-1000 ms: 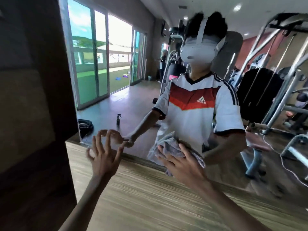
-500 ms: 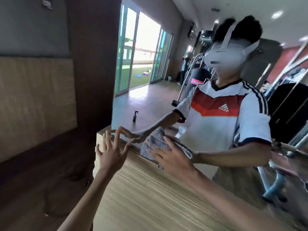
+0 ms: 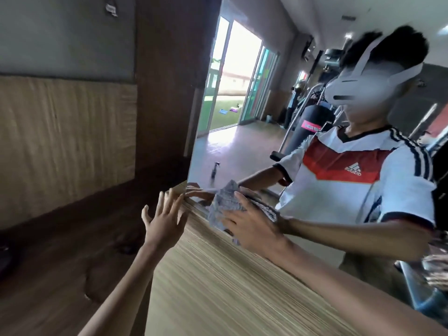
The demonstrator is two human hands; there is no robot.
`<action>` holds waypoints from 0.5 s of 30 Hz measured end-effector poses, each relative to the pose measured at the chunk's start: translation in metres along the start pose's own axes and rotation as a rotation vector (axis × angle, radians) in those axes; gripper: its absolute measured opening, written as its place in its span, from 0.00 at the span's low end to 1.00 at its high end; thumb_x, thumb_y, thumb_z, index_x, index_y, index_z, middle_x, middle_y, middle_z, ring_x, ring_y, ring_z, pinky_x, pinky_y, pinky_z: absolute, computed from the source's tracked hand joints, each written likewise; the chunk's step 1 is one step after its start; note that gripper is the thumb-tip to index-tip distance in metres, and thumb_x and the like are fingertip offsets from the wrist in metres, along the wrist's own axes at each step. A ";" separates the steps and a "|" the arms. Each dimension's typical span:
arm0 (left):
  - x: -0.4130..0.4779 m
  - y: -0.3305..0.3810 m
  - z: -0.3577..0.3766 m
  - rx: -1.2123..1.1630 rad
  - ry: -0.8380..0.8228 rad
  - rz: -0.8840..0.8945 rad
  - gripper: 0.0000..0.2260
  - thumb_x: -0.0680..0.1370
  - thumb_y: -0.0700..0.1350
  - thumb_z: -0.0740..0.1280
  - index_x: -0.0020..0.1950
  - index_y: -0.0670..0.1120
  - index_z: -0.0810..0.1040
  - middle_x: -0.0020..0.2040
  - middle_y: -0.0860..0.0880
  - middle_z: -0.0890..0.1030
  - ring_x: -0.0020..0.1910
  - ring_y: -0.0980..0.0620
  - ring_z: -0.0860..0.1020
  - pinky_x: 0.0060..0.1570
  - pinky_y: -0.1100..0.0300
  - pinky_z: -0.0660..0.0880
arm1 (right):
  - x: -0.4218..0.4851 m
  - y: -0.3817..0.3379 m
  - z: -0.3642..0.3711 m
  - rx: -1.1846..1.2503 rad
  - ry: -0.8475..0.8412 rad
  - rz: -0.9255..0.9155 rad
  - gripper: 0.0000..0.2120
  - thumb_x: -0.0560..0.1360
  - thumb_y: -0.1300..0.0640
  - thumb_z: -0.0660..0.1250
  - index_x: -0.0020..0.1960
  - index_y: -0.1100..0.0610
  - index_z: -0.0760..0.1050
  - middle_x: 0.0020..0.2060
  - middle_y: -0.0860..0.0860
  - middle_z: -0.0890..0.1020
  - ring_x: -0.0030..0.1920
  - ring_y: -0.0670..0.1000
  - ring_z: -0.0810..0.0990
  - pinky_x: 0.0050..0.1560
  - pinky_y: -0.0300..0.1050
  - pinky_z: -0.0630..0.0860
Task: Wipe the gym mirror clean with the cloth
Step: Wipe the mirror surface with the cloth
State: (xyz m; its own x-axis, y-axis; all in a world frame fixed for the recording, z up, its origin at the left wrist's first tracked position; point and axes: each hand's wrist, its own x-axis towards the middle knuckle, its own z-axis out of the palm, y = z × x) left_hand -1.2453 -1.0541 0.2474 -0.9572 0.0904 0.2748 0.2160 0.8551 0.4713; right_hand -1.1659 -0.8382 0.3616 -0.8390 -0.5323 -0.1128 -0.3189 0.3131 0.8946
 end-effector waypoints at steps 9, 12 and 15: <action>0.011 -0.011 -0.022 0.115 -0.088 0.076 0.27 0.83 0.49 0.60 0.82 0.54 0.56 0.83 0.54 0.50 0.82 0.51 0.42 0.74 0.35 0.43 | 0.093 0.002 -0.042 0.143 0.090 0.306 0.32 0.81 0.40 0.55 0.80 0.53 0.56 0.80 0.53 0.53 0.80 0.54 0.51 0.71 0.67 0.28; 0.009 -0.013 -0.022 0.094 -0.082 0.066 0.27 0.82 0.44 0.60 0.81 0.54 0.59 0.83 0.54 0.51 0.82 0.51 0.43 0.74 0.36 0.40 | 0.066 -0.022 -0.023 0.142 -0.041 0.107 0.26 0.82 0.44 0.55 0.77 0.53 0.64 0.77 0.50 0.65 0.77 0.50 0.61 0.69 0.66 0.24; 0.009 -0.012 -0.019 0.002 -0.073 0.033 0.30 0.80 0.39 0.60 0.81 0.54 0.59 0.83 0.53 0.52 0.81 0.52 0.43 0.75 0.37 0.38 | 0.024 -0.022 -0.011 0.170 0.030 0.107 0.26 0.81 0.46 0.59 0.77 0.53 0.65 0.77 0.50 0.65 0.74 0.49 0.66 0.65 0.64 0.17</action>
State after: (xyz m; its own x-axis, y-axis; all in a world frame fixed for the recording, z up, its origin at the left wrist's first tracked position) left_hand -1.2530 -1.0729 0.2603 -0.9612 0.1555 0.2277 0.2471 0.8522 0.4612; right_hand -1.1742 -0.8659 0.3440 -0.8597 -0.5108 -0.0058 -0.3002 0.4960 0.8148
